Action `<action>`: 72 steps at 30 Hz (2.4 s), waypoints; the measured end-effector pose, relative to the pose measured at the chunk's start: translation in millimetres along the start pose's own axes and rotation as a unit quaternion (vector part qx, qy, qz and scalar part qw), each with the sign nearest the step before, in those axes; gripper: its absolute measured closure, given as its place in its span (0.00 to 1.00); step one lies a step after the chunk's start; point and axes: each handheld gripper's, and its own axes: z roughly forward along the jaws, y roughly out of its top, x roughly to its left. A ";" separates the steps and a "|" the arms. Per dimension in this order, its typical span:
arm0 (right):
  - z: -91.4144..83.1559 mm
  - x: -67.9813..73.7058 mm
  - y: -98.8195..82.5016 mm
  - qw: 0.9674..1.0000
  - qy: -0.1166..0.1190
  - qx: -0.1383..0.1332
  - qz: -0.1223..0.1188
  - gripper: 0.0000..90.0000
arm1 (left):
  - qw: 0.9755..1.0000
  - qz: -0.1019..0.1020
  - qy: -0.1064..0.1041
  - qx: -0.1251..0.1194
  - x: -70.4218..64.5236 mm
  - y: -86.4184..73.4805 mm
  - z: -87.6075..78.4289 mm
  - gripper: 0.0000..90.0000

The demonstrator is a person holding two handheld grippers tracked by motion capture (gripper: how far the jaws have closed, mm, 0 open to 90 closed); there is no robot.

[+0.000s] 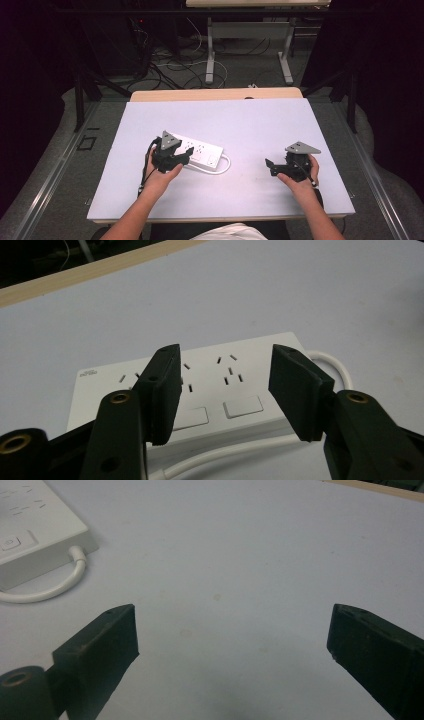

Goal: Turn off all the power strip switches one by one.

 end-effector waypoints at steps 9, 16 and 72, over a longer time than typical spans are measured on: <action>-0.8 -3.4 -2.2 1.000 0.001 0.002 0.001 0.06 | 0.999 0.003 -0.024 0.021 -11.3 6.7 17.8 0.76; -0.4 -4.9 -3.1 1.000 0.000 0.002 0.002 0.06 | 0.998 0.005 -0.050 0.043 -21.4 10.7 32.2 0.86; -1.9 -8.5 -4.1 1.000 0.010 0.007 0.015 0.07 | 0.990 0.033 -0.053 0.125 -50.6 10.0 75.6 1.00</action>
